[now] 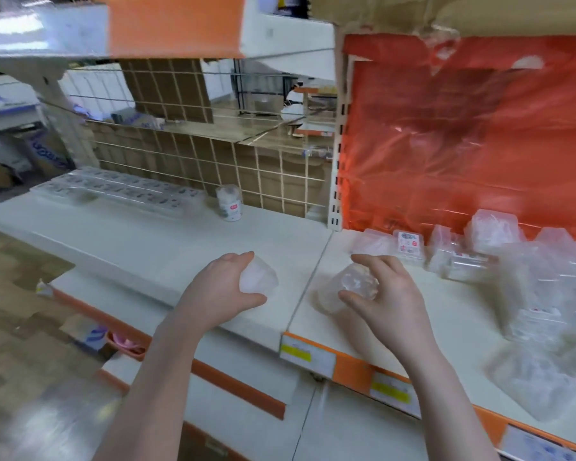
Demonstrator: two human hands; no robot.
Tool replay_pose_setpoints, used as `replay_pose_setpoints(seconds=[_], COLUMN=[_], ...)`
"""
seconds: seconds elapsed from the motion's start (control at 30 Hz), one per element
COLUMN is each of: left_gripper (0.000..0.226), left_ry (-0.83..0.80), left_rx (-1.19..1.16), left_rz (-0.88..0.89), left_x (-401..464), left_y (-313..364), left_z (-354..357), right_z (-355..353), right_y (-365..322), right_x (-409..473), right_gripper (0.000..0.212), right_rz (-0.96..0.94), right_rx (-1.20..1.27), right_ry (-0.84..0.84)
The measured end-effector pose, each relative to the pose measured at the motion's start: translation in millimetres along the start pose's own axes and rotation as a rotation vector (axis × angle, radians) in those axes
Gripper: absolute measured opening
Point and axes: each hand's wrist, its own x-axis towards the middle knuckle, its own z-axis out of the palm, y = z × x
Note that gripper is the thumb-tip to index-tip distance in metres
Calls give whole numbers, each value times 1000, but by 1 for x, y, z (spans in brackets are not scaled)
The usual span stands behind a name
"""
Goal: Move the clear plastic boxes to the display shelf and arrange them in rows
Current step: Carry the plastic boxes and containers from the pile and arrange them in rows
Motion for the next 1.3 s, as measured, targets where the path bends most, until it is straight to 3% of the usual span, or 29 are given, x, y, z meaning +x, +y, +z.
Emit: replay_pose_setpoints(seconds=[0.33, 0.57, 1.07, 1.3], left_gripper=[80, 82, 79, 78], left_ry=[31, 18, -24, -78], left_rx=[35, 53, 61, 46], left_rz=[11, 4, 56, 112], left_x=[-35, -34, 69, 113], left_y=[-149, -215, -231, -217], left_z=[-67, -96, -97, -91], right_z=[116, 156, 198, 186], right_y=[-126, -174, -155, -129], right_x=[-3, 4, 101, 138], right_gripper=[49, 47, 51, 50], right_rz=[-55, -16, 51, 121], right_rx=[-17, 20, -32, -192], right_ry=[9, 1, -8, -95])
